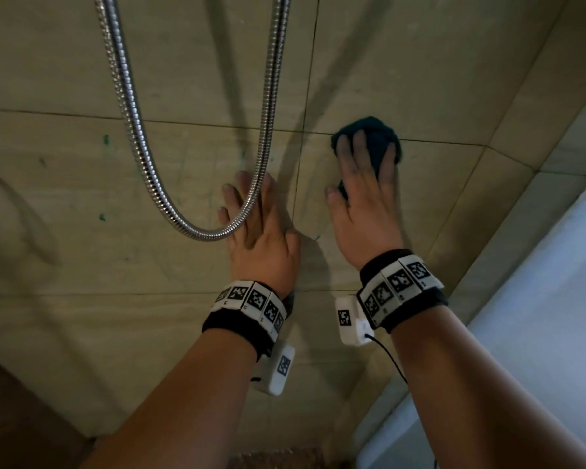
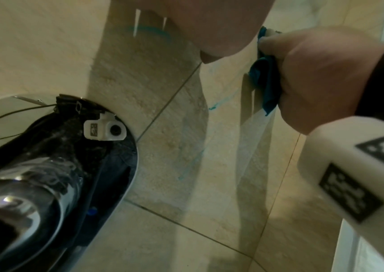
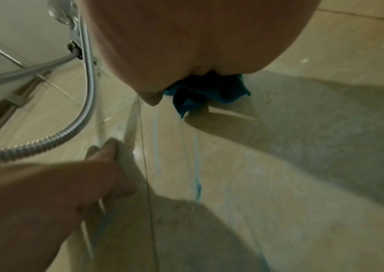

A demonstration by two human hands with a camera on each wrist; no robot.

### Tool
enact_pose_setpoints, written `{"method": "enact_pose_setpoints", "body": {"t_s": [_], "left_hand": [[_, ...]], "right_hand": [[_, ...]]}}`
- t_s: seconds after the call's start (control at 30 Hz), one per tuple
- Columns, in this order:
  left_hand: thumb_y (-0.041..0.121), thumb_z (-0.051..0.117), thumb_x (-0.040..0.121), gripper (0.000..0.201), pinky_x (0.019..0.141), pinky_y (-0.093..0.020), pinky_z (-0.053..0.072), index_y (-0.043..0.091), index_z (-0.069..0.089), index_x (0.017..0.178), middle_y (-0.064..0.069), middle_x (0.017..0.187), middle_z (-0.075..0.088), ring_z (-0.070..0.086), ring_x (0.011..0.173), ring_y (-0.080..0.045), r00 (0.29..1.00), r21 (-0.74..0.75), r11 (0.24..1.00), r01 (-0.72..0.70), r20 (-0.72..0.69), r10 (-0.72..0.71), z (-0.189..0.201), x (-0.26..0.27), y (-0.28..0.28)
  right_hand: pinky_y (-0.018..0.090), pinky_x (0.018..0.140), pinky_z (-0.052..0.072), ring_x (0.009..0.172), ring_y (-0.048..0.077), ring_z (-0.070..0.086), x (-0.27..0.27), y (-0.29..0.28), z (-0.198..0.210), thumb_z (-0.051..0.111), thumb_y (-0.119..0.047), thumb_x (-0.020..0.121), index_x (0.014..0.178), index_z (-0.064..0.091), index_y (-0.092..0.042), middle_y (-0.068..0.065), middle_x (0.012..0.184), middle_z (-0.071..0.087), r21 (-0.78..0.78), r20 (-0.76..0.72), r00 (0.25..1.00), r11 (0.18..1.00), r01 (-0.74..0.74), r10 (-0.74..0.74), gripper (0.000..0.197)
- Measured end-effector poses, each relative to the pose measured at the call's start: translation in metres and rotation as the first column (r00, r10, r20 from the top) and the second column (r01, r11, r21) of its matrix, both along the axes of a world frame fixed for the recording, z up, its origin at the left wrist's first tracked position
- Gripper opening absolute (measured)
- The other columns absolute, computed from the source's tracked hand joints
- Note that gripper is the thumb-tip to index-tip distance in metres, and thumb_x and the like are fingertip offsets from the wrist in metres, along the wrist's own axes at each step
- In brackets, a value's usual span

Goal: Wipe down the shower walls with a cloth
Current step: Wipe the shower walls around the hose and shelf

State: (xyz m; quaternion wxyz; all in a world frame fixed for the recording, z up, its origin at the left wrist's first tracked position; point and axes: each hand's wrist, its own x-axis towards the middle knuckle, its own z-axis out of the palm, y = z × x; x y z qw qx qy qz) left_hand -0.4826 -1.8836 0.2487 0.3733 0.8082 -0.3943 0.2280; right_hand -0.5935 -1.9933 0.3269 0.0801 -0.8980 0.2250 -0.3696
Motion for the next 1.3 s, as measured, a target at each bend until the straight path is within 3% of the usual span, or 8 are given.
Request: {"method": "enact_pose_setpoints", "body": {"t_s": [0.23,0.43,0.57,0.77,0.9,1.03,1.17,1.3], "left_hand": [[0.020,0.067,0.082,0.122,0.127,-0.052,-0.013,0.027,-0.029,0.158,-0.006,0.165,-0.035,-0.038,0.149,-0.029,0.999,0.047,0.998,0.031,-0.034,-0.029,0.004,-0.001,0.008],[0.007,0.063,0.083,0.115,0.128,-0.059,0.012,0.027,-0.018,0.163,-0.004,0.172,-0.022,-0.021,0.158,-0.032,0.994,-0.021,0.994,0.110,-0.005,-0.110,-0.001,0.003,0.022],[-0.003,0.058,0.087,0.116,0.128,-0.057,0.017,0.041,-0.023,0.156,0.005,0.169,-0.023,-0.022,0.157,-0.024,0.986,-0.046,0.985,0.167,-0.001,-0.167,0.001,0.005,0.031],[-0.001,0.028,0.086,0.092,0.128,-0.061,0.011,0.022,-0.014,0.164,-0.002,0.171,-0.022,-0.023,0.156,-0.029,0.984,-0.058,0.983,0.175,-0.009,-0.176,-0.002,0.008,0.026],[-0.022,0.039,0.082,0.103,0.128,-0.060,0.008,0.018,-0.005,0.166,0.007,0.166,-0.032,-0.026,0.156,-0.027,0.993,-0.058,0.992,0.116,-0.004,-0.116,-0.004,0.011,0.023],[-0.015,0.036,0.085,0.103,0.129,-0.059,0.007,0.026,-0.016,0.163,0.003,0.167,-0.030,-0.027,0.155,-0.026,0.990,-0.047,0.989,0.140,0.013,-0.140,-0.003,0.009,0.024],[0.019,0.012,0.088,0.079,0.129,-0.058,0.006,0.018,-0.013,0.163,-0.016,0.173,-0.009,-0.021,0.155,-0.032,0.987,-0.044,0.987,0.155,-0.034,-0.157,0.002,0.005,0.024],[0.004,0.034,0.090,0.083,0.126,-0.063,0.015,0.014,-0.003,0.165,-0.020,0.173,-0.002,-0.008,0.158,-0.041,0.990,-0.047,0.989,0.138,0.011,-0.138,-0.001,0.008,0.023]], "right_hand": [[0.050,0.126,-0.011,0.150,0.029,-0.033,0.005,0.009,-0.096,0.042,-0.034,0.104,0.157,-0.023,-0.039,-0.020,0.162,-0.023,-0.012,-0.207,0.978,0.999,0.033,-0.035,0.084],[0.056,0.126,-0.003,0.142,0.027,-0.041,-0.009,0.016,-0.184,0.036,-0.044,0.105,0.156,-0.026,-0.039,-0.011,0.169,-0.017,0.125,-0.456,0.890,0.991,0.053,0.010,0.081],[0.055,0.126,-0.006,0.141,0.023,-0.042,-0.009,0.017,-0.169,0.034,-0.045,0.106,0.146,-0.038,-0.048,-0.018,0.166,-0.019,0.130,-0.428,0.903,0.991,0.023,0.035,0.082],[0.052,0.127,-0.008,0.155,0.034,-0.020,0.012,0.011,-0.039,0.032,-0.040,0.106,0.164,-0.002,-0.032,-0.009,0.172,-0.005,-0.016,-0.051,0.997,0.998,0.062,-0.062,0.067],[0.051,0.127,-0.007,0.157,0.035,-0.012,0.019,0.008,0.024,0.031,-0.036,0.107,0.164,0.011,-0.028,-0.006,0.172,0.004,-0.070,0.090,0.996,0.997,0.021,-0.015,0.061],[0.053,0.127,-0.005,0.156,0.037,-0.010,0.022,0.011,-0.002,0.033,-0.037,0.106,0.164,0.008,-0.028,-0.006,0.172,0.005,-0.165,-0.016,0.997,0.984,0.070,-0.073,0.064],[0.055,0.127,-0.006,0.156,0.035,-0.009,0.021,0.013,-0.073,0.040,-0.034,0.103,0.164,0.008,-0.031,-0.008,0.171,0.009,-0.203,-0.150,0.988,0.979,-0.002,-0.029,0.069],[0.049,0.125,-0.016,0.150,0.023,-0.034,0.013,0.011,-0.130,0.048,-0.030,0.099,0.161,-0.009,-0.040,-0.019,0.166,-0.010,-0.162,-0.288,0.957,0.985,-0.054,0.005,0.084]]}}
